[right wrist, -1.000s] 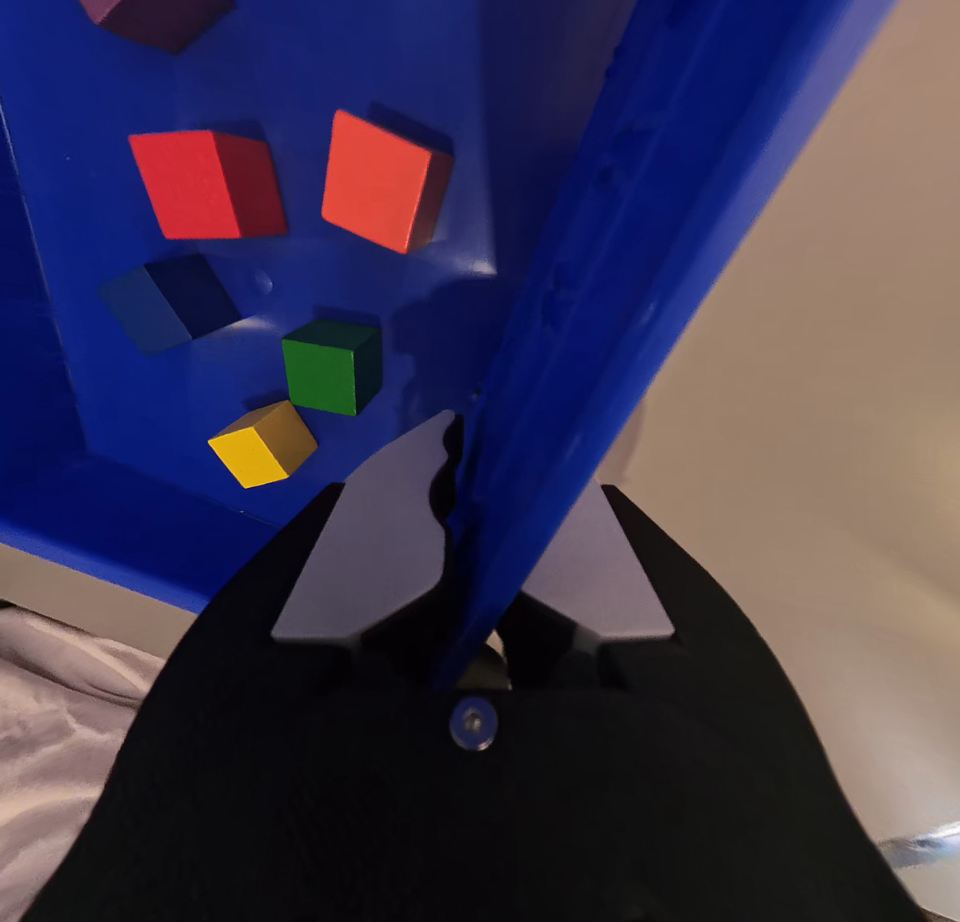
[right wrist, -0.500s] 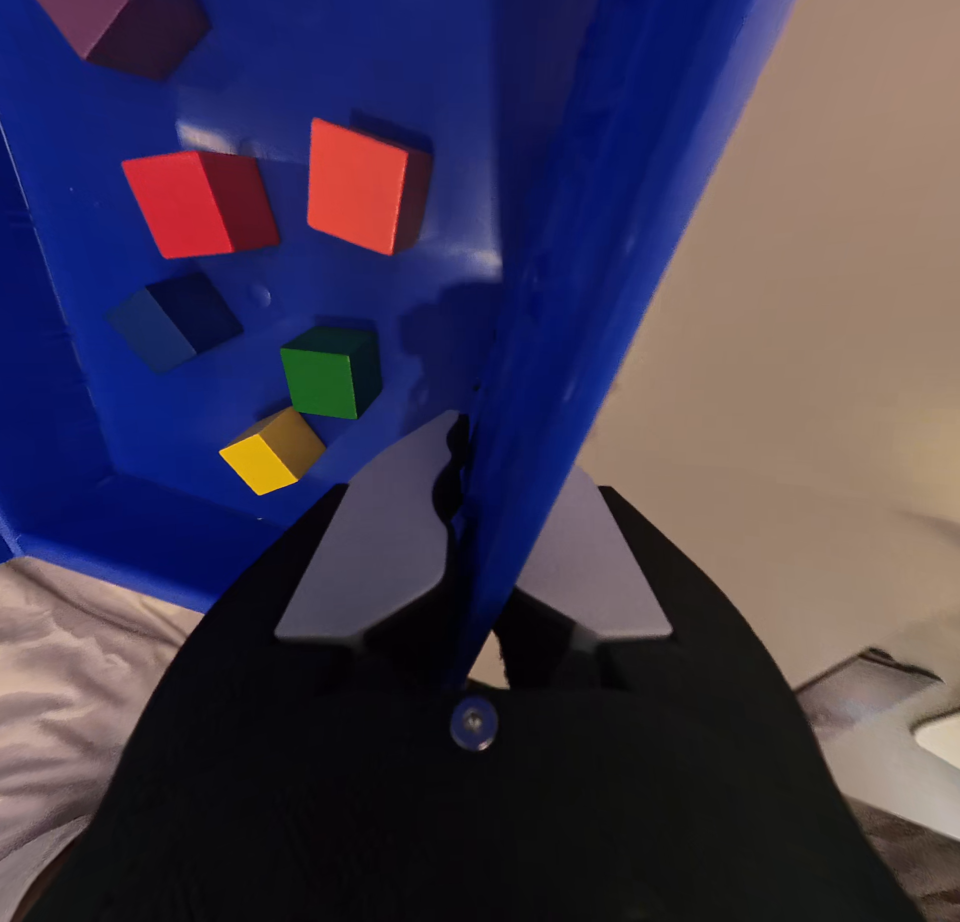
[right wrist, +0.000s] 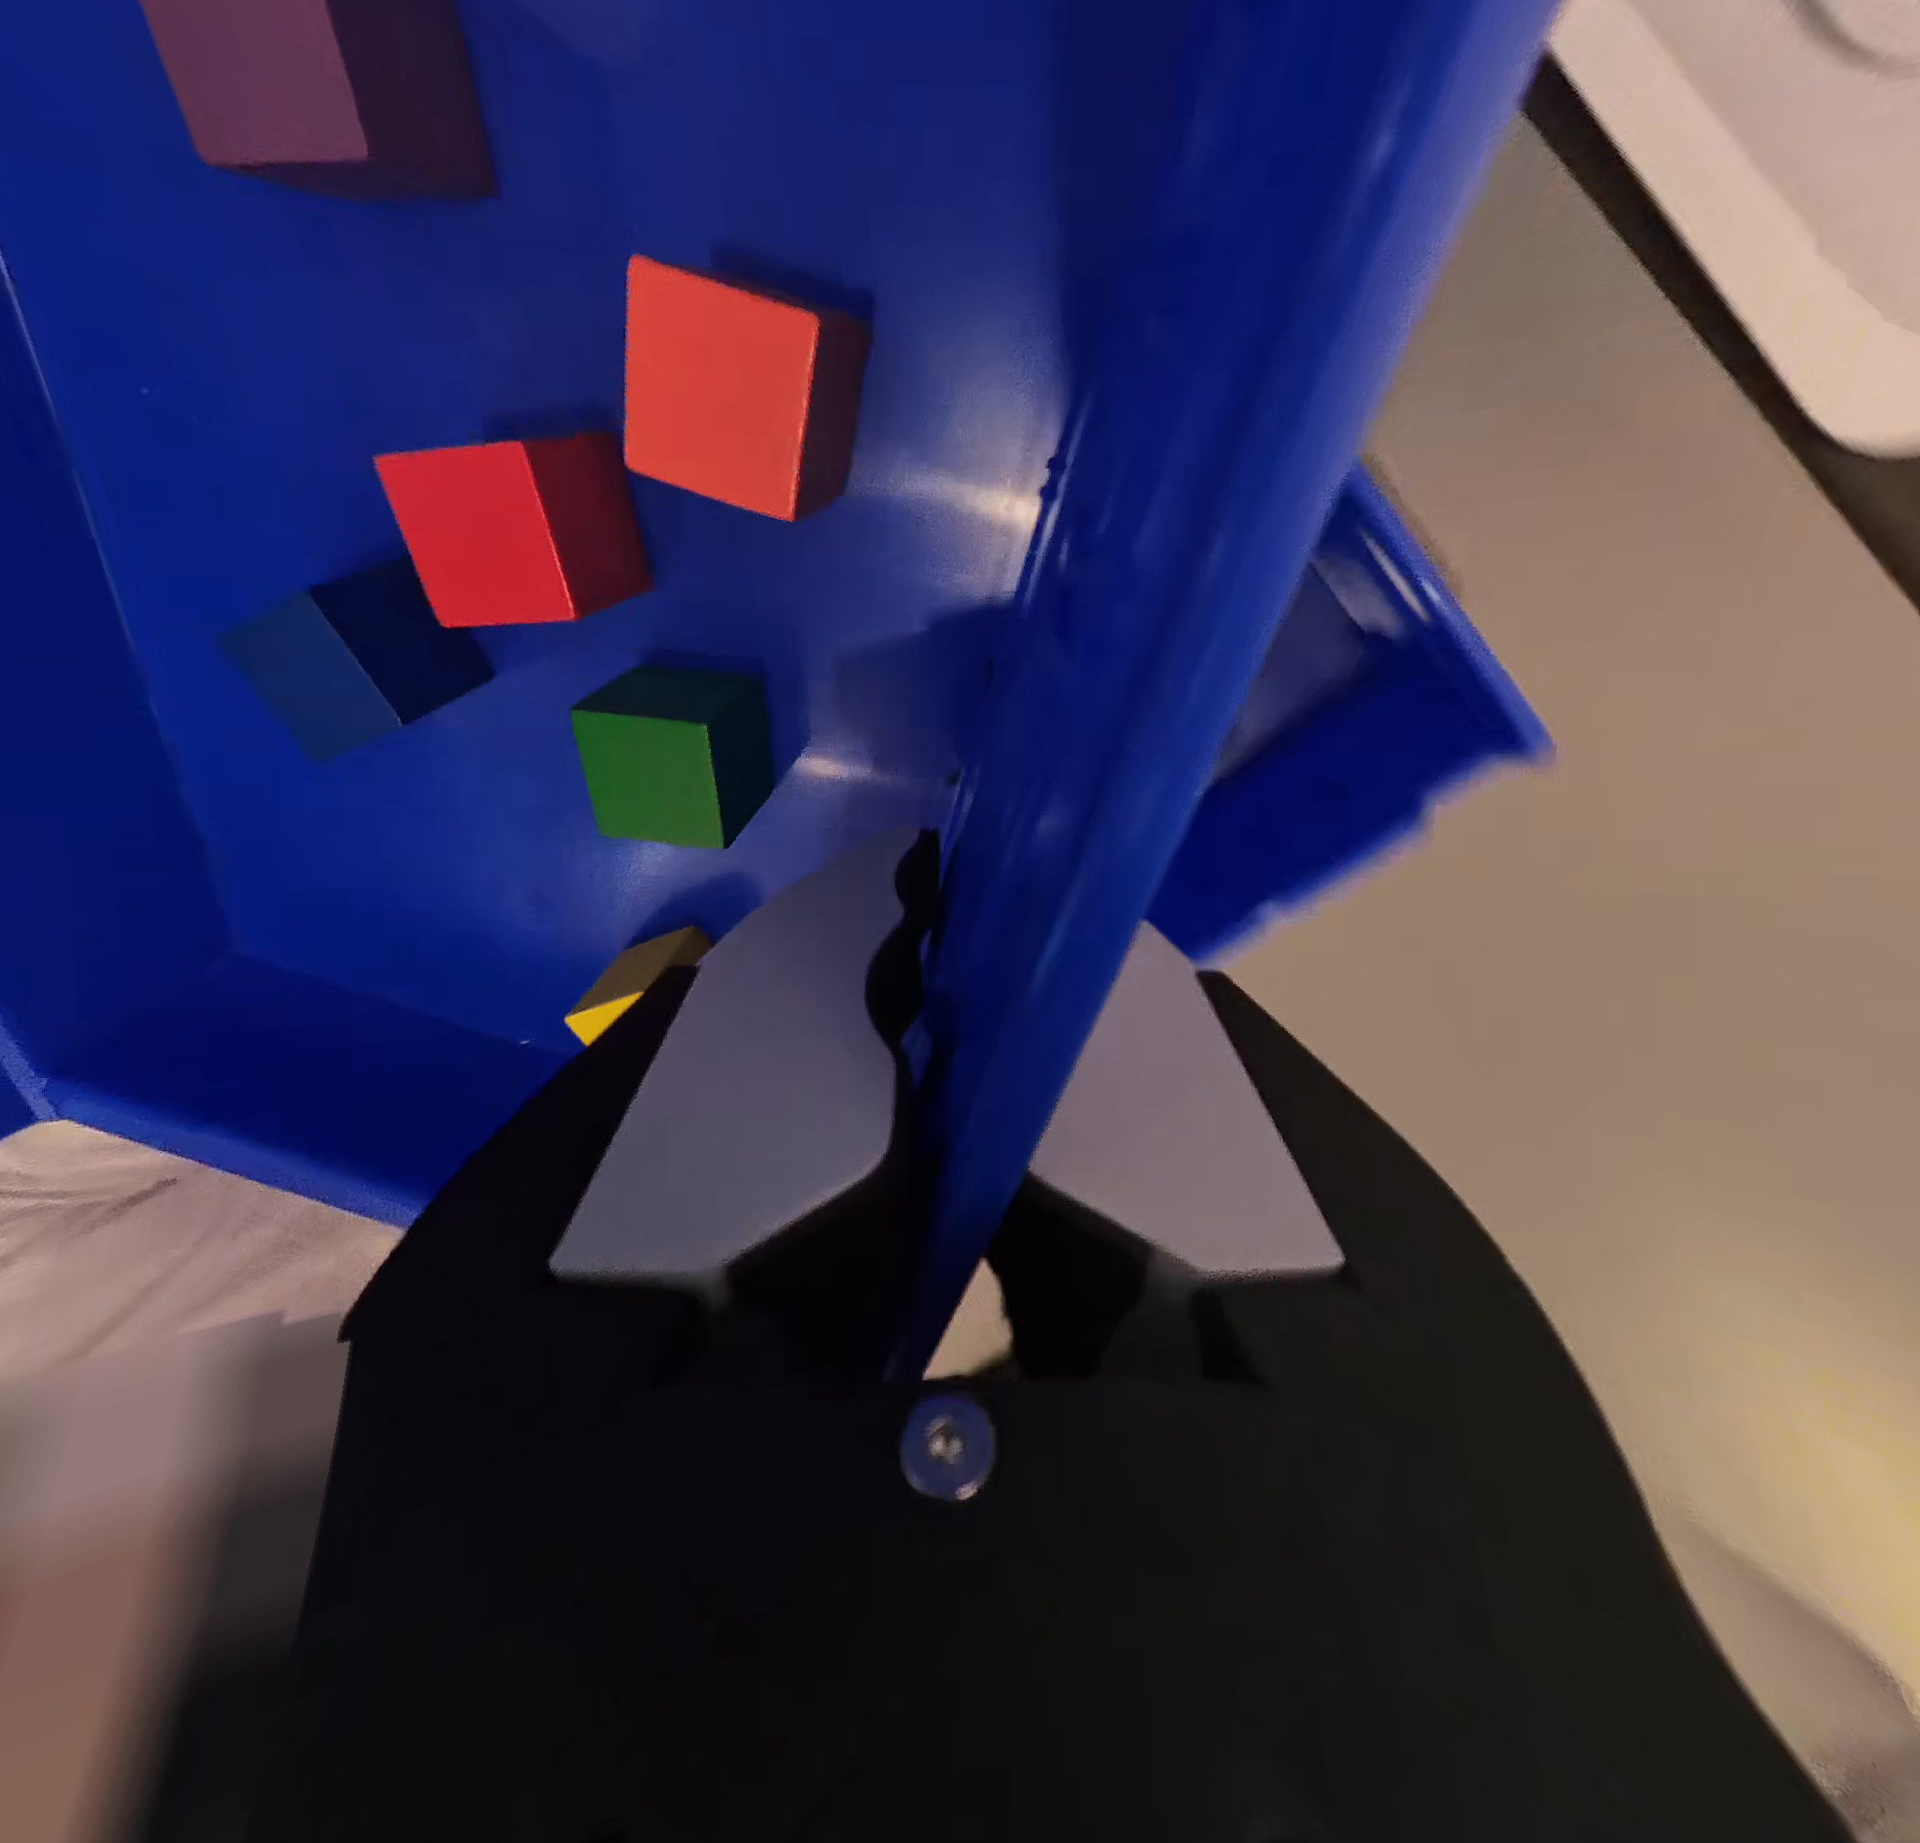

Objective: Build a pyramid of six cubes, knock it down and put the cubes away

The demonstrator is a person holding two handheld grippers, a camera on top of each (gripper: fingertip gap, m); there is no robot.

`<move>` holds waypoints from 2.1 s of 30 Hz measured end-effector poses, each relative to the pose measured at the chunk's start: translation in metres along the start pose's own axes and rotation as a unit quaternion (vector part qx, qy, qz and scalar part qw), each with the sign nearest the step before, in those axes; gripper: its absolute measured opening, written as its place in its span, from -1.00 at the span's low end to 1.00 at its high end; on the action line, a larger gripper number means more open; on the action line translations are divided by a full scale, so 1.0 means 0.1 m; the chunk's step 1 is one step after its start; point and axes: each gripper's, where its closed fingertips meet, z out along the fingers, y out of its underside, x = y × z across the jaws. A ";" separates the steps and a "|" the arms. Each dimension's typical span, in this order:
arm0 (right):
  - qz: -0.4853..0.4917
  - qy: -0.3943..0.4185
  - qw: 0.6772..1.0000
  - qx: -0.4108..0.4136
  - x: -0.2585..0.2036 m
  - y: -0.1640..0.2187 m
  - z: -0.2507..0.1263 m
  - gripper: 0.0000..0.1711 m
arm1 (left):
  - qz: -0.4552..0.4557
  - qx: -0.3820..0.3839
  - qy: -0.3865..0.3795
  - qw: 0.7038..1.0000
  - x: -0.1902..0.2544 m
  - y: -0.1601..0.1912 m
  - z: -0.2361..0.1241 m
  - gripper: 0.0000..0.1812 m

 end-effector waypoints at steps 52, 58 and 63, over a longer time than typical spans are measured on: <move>0.176 -0.041 0.983 0.039 0.58 1.02 1.33 -0.61 | 0.112 0.014 0.069 0.991 0.72 -0.04 -0.33 -0.79; 0.165 0.021 0.986 -0.023 1.05 1.27 1.20 -0.92 | 0.158 0.009 0.078 0.984 0.93 -0.04 -0.31 -0.78; 0.170 0.059 0.983 -0.030 1.66 1.58 0.98 -0.92 | 0.179 0.004 0.076 0.981 1.04 -0.04 -0.30 -0.78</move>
